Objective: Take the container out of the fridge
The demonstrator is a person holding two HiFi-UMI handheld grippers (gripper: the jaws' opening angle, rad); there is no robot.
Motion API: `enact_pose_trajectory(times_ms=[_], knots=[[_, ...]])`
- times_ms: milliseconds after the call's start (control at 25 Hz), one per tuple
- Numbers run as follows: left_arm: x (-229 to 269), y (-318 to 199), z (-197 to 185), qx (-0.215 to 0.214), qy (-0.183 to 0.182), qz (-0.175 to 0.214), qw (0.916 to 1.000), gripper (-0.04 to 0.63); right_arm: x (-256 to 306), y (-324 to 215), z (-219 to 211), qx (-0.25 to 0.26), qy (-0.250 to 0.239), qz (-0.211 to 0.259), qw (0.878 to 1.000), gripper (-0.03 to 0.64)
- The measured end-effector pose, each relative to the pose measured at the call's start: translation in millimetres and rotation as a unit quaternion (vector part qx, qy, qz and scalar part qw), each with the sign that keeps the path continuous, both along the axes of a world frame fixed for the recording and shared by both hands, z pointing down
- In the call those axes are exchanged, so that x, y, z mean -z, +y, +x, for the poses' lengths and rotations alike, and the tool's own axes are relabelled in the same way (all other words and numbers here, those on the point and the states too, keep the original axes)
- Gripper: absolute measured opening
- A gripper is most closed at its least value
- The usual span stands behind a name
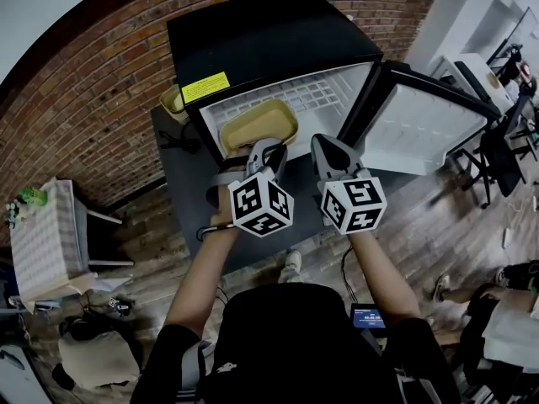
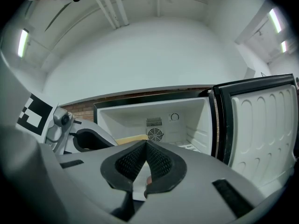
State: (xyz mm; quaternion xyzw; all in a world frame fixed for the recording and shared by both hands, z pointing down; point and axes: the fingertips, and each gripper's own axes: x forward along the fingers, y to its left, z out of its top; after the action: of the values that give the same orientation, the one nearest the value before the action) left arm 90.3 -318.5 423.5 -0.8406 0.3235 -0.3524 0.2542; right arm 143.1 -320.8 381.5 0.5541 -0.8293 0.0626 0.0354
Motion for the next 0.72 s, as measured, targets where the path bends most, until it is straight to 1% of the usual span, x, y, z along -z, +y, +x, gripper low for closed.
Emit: enact_pose_trajectory(times_ms=[280,720], knots=[[11.6,44.3,-13.1,-0.023,0.012,0.010,0.9996,0.032,8.1,38.0,-20.5,-0.009,0.004,0.006,1.000,0.038],[20.0,100.4,-39.9,-0.043,0.005,0.025,0.9988,0.032,17.3,96.2,-43.4,-0.029,0.003,0.017,0.999,0.038]])
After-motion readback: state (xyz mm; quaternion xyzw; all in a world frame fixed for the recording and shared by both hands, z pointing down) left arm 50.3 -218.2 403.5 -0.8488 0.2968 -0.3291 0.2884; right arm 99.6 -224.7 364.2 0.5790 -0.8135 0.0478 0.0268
